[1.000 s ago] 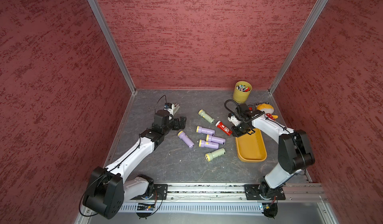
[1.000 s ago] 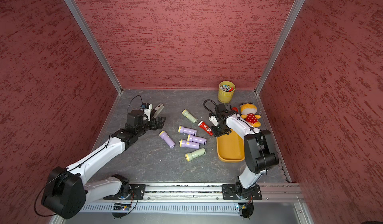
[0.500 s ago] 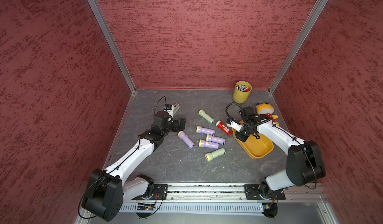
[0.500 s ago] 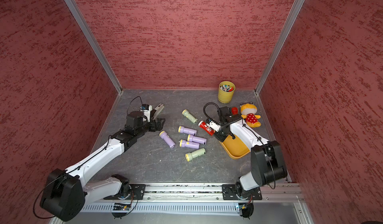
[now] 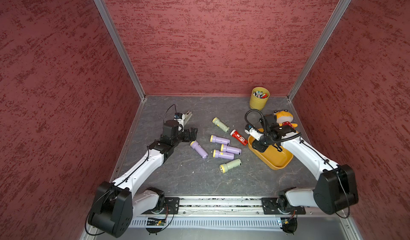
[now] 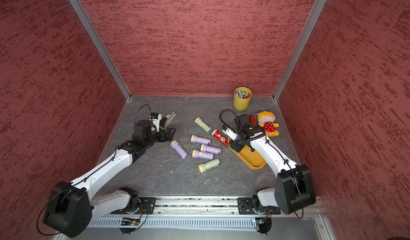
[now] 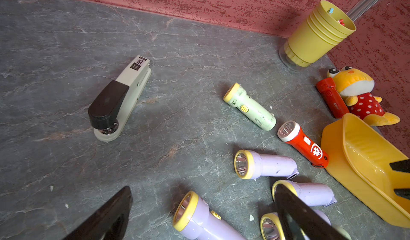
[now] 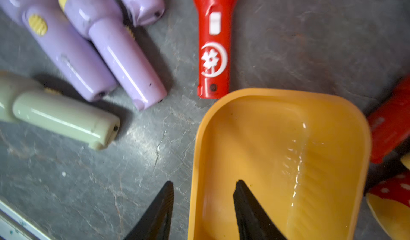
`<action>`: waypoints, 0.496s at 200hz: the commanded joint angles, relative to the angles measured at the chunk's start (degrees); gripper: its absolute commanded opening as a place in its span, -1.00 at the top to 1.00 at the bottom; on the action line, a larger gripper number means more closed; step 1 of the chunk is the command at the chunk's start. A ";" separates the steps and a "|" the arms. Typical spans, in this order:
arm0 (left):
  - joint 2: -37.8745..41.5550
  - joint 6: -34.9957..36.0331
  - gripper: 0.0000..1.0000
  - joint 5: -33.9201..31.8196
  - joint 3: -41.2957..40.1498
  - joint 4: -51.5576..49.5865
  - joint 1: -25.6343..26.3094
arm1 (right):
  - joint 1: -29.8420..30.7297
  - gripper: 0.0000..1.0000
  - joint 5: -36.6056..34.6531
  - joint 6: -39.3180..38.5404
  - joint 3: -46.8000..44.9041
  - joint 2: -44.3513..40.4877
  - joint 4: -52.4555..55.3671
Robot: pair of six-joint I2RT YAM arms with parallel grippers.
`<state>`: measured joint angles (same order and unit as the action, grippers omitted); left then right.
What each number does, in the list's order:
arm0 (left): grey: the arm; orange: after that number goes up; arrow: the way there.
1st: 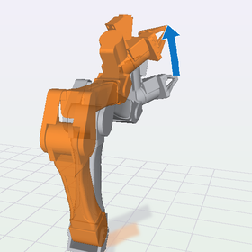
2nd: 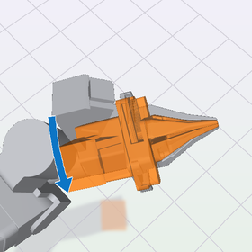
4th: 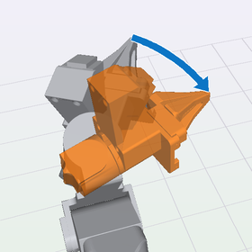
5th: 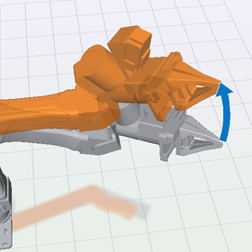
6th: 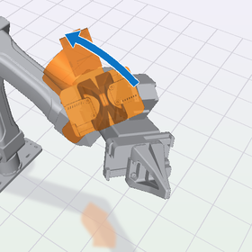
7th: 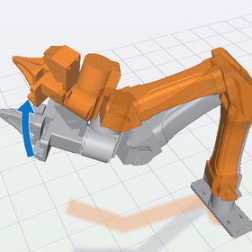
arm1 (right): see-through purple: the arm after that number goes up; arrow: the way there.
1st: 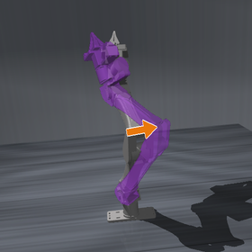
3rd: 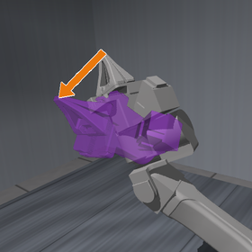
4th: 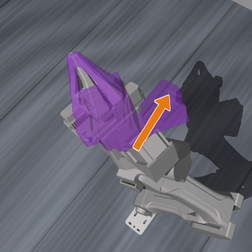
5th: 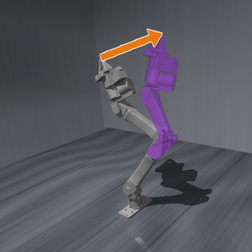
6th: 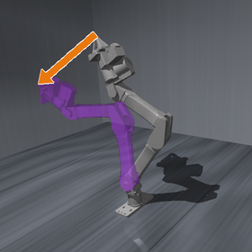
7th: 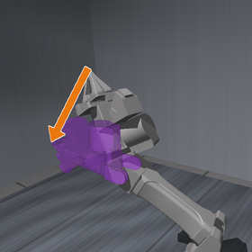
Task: Put the flashlights into the storage boxes
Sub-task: Adjust the storage box at the center of the board.
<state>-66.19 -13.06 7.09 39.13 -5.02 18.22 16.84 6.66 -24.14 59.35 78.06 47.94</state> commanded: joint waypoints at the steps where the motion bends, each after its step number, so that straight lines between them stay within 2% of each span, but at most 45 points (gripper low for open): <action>1: 0.90 0.72 -0.99 2.06 -0.25 2.17 -0.38 | 0.39 -0.02 -2.30 22.59 3.11 -0.98 -5.31; 36: 0.54 4.48 -0.99 7.99 0.48 3.35 -0.20 | 0.38 -0.01 -5.27 45.14 4.59 -0.63 -7.34; 63: 0.37 5.90 -0.99 7.95 0.93 2.61 -0.17 | -0.19 -0.02 -7.53 59.11 5.54 0.32 -5.10; 70: 0.41 6.30 -0.99 7.94 0.99 2.43 -0.11 | -0.48 -0.05 -7.98 62.01 5.83 0.70 -4.12; 86: 0.11 7.01 -0.99 7.40 1.10 2.20 -0.14 | -0.59 -0.29 -10.72 67.84 5.71 1.12 -3.64; 99: -0.15 7.33 -0.99 7.06 1.37 2.20 -0.13 | -0.93 -0.34 -13.21 72.37 5.10 1.56 -4.53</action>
<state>-66.22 -8.03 13.72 39.18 -2.96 18.17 16.43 -0.19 32.69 63.92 78.74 42.83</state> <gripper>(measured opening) 0.996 0.654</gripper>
